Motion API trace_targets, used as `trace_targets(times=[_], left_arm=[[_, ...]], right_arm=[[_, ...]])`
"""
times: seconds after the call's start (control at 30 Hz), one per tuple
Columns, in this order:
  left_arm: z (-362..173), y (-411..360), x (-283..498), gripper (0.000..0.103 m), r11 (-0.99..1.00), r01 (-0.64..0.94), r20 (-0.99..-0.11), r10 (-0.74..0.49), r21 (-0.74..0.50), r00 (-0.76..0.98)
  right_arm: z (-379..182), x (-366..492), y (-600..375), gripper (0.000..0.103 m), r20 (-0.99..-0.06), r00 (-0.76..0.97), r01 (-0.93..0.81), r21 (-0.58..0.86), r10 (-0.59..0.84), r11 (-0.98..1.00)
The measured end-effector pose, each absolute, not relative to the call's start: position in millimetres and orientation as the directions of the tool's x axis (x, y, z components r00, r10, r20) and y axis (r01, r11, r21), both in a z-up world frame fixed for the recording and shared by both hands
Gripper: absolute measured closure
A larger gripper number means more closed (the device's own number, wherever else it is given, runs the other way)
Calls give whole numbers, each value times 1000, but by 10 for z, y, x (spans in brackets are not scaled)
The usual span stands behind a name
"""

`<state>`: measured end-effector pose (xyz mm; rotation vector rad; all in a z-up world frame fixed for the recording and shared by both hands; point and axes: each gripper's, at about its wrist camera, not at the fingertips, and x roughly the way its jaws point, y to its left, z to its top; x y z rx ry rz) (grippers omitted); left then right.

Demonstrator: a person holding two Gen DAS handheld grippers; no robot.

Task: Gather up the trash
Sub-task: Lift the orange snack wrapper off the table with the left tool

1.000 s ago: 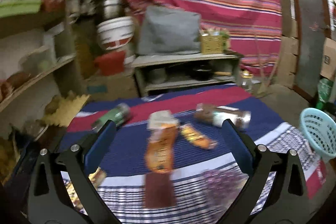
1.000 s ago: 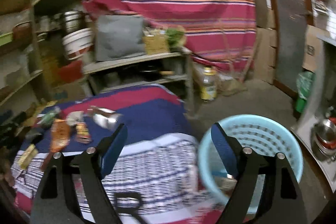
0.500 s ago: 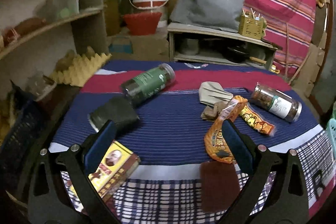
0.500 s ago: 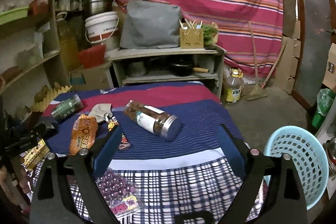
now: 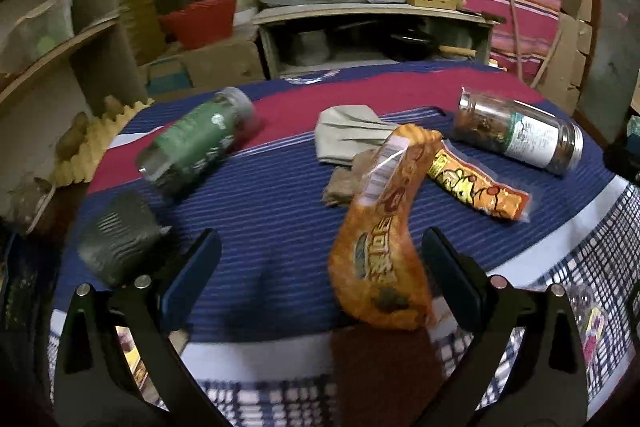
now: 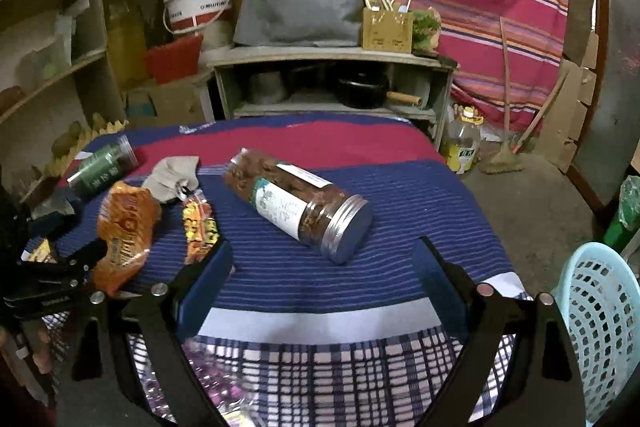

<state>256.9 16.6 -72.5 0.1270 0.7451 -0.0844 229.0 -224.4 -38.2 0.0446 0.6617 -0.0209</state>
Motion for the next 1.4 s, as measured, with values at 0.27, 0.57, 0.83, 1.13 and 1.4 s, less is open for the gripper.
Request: trace_targets(times=[0.27, 0.57, 0.83, 1.13, 1.4], left_arm=[[-879, 118, 2781, 60, 984, 179, -739, -109, 16, 665], [-546, 235, 2596, 96, 982, 184, -676, -168, -48, 717], [-548, 357, 2497, 96, 987, 157, -671, -105, 18, 734], [-826, 241, 2686, 36, 985, 175, -714, -122, 1, 690], [-1019, 210, 2756, 93, 974, 220, -754, -188, -59, 630]], right_arm=[[-528, 2419, -2289, 14, -639, 769, 20, 46, 14, 999], [-625, 2375, -1992, 14, -649, 759, -55, 25, 57, 998], [-760, 2362, -1642, 14, -683, 728, -131, -48, 63, 990], [-743, 2335, -1795, 14, -683, 728, -99, -22, 57, 995], [-798, 2385, -1943, 14, -694, 716, -73, 23, 69, 997]])
